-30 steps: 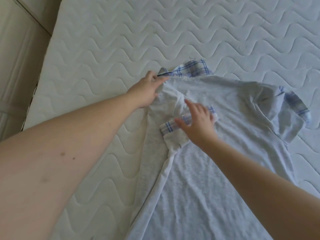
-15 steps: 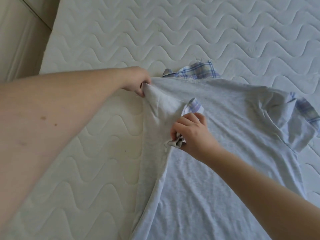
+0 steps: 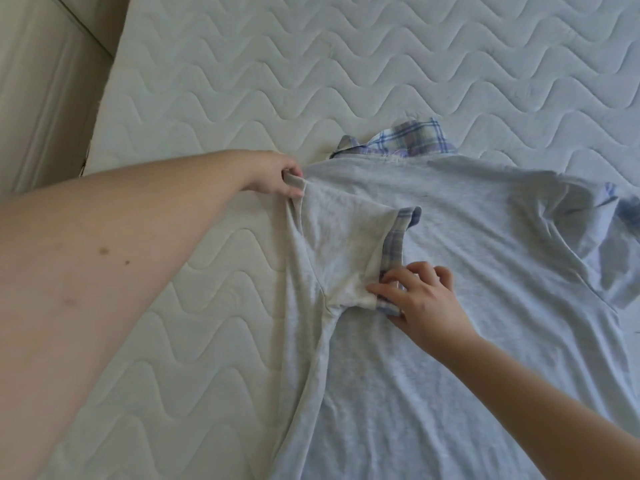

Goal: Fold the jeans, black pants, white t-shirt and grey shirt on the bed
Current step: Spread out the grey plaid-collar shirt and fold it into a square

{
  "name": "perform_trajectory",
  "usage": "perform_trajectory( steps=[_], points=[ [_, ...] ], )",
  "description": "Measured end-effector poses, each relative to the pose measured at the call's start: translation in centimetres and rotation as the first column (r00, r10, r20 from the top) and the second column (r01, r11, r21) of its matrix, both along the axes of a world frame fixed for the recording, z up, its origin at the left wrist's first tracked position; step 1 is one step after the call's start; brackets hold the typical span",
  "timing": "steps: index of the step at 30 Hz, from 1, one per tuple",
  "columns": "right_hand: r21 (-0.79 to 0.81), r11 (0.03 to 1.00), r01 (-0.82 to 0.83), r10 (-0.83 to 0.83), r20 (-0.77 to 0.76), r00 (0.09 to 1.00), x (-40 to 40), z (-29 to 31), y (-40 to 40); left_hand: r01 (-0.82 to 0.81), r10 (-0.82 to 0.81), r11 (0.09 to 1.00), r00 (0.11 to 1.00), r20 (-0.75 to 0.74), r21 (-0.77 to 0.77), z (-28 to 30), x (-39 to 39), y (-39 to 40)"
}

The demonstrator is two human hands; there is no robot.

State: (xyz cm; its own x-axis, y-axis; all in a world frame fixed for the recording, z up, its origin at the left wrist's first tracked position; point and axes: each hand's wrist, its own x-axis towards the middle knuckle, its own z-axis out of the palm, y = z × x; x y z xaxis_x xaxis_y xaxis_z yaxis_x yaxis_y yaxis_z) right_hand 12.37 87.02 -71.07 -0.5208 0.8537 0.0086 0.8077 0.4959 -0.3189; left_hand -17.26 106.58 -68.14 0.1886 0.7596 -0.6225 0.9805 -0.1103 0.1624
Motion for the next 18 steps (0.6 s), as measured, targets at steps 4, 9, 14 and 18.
perform_trajectory(
  steps=[4,9,14,18],
  points=[
    [0.084,0.996,0.029,-0.026,-0.044,0.999,0.7,-0.3,-0.5,-0.03,0.041,0.993,0.995,-0.093,0.111,-0.1,0.4,0.2],
    [0.12,0.989,0.09,-0.09,-0.01,0.996,3.0,-0.7,-1.5,-0.149,0.188,0.966,0.966,-0.178,0.211,-0.6,1.2,0.4],
    [-0.028,0.989,0.142,-0.138,0.121,0.983,2.7,-1.0,-2.5,-0.16,0.217,0.947,0.959,-0.184,0.279,-1.7,2.4,-0.1],
    [-0.194,0.959,0.206,-0.199,0.055,0.979,2.1,-1.3,-3.0,-0.23,0.234,0.96,0.972,-0.008,0.161,-1.4,1.8,0.7]
  ],
)
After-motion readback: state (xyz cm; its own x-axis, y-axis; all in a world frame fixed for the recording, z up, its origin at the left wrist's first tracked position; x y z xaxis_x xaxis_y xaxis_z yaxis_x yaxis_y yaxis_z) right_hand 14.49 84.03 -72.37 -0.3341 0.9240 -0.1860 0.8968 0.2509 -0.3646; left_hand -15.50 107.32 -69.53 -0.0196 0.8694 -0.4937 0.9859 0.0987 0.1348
